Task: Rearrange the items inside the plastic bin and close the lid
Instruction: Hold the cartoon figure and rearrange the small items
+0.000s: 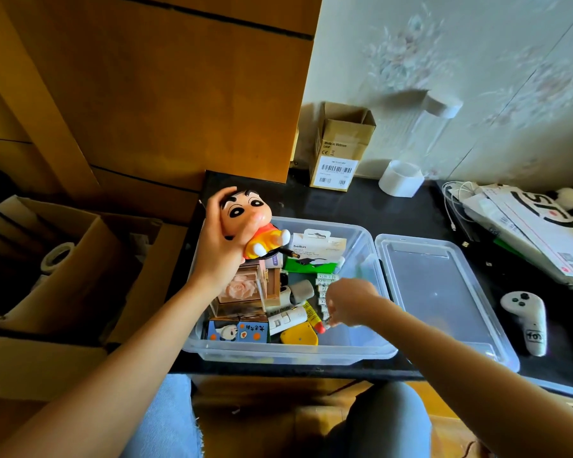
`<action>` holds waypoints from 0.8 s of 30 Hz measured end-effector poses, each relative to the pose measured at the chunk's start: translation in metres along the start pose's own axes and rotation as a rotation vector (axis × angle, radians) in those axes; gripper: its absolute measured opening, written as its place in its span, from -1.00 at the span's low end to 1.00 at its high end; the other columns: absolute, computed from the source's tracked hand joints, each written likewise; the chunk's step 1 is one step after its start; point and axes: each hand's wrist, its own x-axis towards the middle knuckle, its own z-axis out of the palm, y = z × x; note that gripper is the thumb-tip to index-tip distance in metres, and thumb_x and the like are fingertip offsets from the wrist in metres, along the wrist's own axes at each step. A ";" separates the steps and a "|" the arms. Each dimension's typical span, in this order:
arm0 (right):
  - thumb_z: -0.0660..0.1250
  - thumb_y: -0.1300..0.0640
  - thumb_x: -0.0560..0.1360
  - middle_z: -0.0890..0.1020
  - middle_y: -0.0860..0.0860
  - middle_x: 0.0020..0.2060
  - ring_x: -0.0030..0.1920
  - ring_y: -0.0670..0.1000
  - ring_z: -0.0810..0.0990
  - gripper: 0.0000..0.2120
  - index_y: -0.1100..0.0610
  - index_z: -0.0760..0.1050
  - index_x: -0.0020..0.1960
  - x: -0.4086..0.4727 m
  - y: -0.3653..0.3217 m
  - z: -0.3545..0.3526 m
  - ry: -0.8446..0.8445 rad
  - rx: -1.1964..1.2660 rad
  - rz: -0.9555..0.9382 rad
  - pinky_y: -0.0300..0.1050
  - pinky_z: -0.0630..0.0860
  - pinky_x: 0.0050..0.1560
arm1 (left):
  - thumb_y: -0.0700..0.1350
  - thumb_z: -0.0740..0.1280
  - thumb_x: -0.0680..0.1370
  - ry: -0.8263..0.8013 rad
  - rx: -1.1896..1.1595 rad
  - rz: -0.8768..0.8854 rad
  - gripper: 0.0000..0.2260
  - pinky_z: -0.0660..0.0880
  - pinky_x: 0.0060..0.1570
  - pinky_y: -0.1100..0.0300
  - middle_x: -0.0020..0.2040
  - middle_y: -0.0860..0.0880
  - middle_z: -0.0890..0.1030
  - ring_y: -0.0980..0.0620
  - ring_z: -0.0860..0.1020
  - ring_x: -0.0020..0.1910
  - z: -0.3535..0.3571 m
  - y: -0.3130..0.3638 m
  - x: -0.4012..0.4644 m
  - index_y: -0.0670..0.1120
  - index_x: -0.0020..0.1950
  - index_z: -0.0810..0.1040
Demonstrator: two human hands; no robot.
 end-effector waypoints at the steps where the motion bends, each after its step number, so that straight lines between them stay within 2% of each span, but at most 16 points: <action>1: 0.41 0.01 0.45 0.63 0.04 -0.01 -0.01 0.04 0.60 -0.68 0.19 0.55 0.10 0.001 -0.001 0.004 -0.006 -0.026 0.019 -0.16 0.51 -0.10 | 0.18 0.38 0.38 0.001 0.003 -0.001 -0.46 0.51 -0.17 0.38 0.15 0.13 0.49 0.25 0.55 0.05 0.000 0.000 0.000 0.10 0.31 0.33; 4: 0.43 0.04 0.44 0.61 0.07 0.00 -0.02 0.05 0.58 -0.67 0.23 0.51 0.08 0.003 -0.003 0.012 -0.023 -0.078 0.039 -0.17 0.44 -0.16 | 0.22 0.37 0.36 0.002 0.013 0.000 -0.45 0.51 -0.15 0.37 0.16 0.13 0.50 0.24 0.55 0.06 -0.001 -0.001 -0.001 0.13 0.30 0.33; 8: 0.44 0.07 0.43 0.60 0.09 0.04 0.05 0.09 0.59 -0.63 0.23 0.49 0.15 0.006 -0.008 0.017 -0.015 -0.095 0.028 -0.16 0.45 -0.13 | 0.22 0.37 0.36 0.000 0.006 -0.003 -0.44 0.51 -0.16 0.38 0.16 0.12 0.50 0.24 0.55 0.06 -0.001 -0.001 0.000 0.11 0.31 0.33; 11: 0.47 0.03 0.40 0.61 0.07 0.02 0.05 0.06 0.58 -0.61 0.21 0.52 0.13 0.008 -0.007 0.018 0.021 -0.106 0.054 -0.15 0.49 -0.07 | 0.21 0.37 0.37 0.002 -0.009 -0.002 -0.43 0.51 -0.19 0.40 0.16 0.12 0.49 0.25 0.54 0.06 -0.001 -0.002 0.000 0.09 0.31 0.32; 14: 0.45 -0.02 0.41 0.61 0.03 -0.01 0.02 0.03 0.59 -0.62 0.19 0.53 0.10 0.008 -0.006 0.018 0.053 -0.134 0.064 -0.18 0.45 -0.14 | 0.23 0.37 0.36 0.005 -0.007 -0.002 -0.43 0.51 -0.18 0.40 0.18 0.08 0.49 0.21 0.55 0.08 -0.001 -0.002 0.000 0.11 0.31 0.33; 17: 0.39 0.07 0.48 0.61 0.05 0.01 0.02 0.06 0.60 -0.69 0.19 0.49 0.15 0.008 -0.007 0.021 0.050 -0.124 0.043 -0.16 0.41 -0.16 | 0.23 0.37 0.36 0.005 -0.003 -0.005 -0.45 0.51 -0.17 0.40 0.20 0.05 0.49 0.17 0.55 0.09 -0.001 -0.003 0.001 0.13 0.30 0.33; 24: 0.38 0.26 0.47 0.58 0.13 0.07 0.08 0.12 0.58 -0.69 0.24 0.46 0.19 0.009 -0.005 0.020 0.022 -0.116 0.025 -0.10 0.51 -0.01 | 0.12 0.37 0.43 0.014 -0.010 -0.007 -0.48 0.52 -0.18 0.39 0.20 0.04 0.49 0.16 0.56 0.08 -0.001 -0.005 0.000 0.07 0.34 0.32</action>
